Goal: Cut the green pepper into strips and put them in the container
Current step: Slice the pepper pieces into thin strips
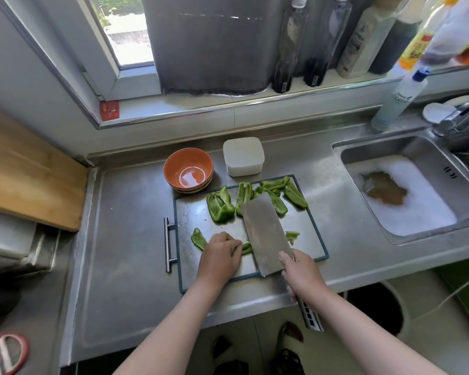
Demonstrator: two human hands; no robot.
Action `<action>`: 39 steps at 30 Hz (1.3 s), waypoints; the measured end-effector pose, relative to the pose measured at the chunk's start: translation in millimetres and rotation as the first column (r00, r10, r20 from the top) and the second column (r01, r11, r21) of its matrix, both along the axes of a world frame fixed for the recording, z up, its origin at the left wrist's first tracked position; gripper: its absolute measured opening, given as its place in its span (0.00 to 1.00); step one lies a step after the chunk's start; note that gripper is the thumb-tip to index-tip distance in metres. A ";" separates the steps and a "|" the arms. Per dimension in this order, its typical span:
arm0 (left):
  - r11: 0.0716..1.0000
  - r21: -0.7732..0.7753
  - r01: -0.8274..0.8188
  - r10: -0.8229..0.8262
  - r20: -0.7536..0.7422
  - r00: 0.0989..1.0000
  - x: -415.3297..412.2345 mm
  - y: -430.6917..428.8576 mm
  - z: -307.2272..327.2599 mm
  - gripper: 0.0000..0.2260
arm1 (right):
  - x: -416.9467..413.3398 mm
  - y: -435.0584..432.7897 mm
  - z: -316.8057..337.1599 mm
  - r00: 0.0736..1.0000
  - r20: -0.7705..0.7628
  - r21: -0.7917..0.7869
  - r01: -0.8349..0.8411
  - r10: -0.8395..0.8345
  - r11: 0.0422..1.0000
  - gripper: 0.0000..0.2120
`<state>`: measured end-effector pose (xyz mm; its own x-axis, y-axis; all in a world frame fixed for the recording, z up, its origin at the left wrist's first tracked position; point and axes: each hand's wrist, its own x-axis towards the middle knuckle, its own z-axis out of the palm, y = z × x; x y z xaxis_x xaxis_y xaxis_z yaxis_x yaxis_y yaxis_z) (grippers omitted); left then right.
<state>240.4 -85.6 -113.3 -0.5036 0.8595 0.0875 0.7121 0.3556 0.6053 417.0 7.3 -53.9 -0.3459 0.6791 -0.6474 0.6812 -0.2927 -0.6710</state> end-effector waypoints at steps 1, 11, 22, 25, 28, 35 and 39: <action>1.000 0.007 -0.003 0.003 0.000 1.000 0.5 -1.1 -0.1 0.02 | 0.6 -2.6 -1.5 1.000 -0.002 -0.011 0.006 -0.006 1.000 0.13; 1.000 0.028 0.010 -0.010 -0.002 1.000 0.3 -5.2 -5.7 0.02 | 12.2 -19.3 -2.3 1.000 0.009 -0.010 0.024 -0.024 1.000 0.11; 0.998 0.060 -0.005 0.003 0.038 0.999 2.2 -4.8 -10.7 0.01 | 10.1 -22.6 -1.8 0.999 0.042 0.001 0.017 -0.017 1.000 0.11; 0.998 0.056 -0.016 0.013 0.055 0.998 1.7 -5.1 -12.2 0.01 | 12.6 -23.8 -1.9 0.999 0.013 -0.059 0.050 -0.050 0.997 0.11; 0.998 0.059 -0.002 -0.001 0.055 0.999 0.6 -5.4 -13.6 0.01 | 21.2 -28.9 -1.7 0.999 -0.001 -0.094 0.052 -0.052 0.994 0.10; 0.997 0.075 -0.004 -0.001 0.065 0.998 0.1 -7.0 -15.6 0.02 | 12.8 -21.6 -3.0 0.999 -0.003 -0.108 0.041 -0.041 0.993 0.09; 0.996 0.088 -0.010 0.001 0.105 0.994 -0.1 -8.0 -15.2 0.02 | 22.9 -28.7 -6.2 0.999 -0.016 -0.132 0.038 -0.041 0.990 0.08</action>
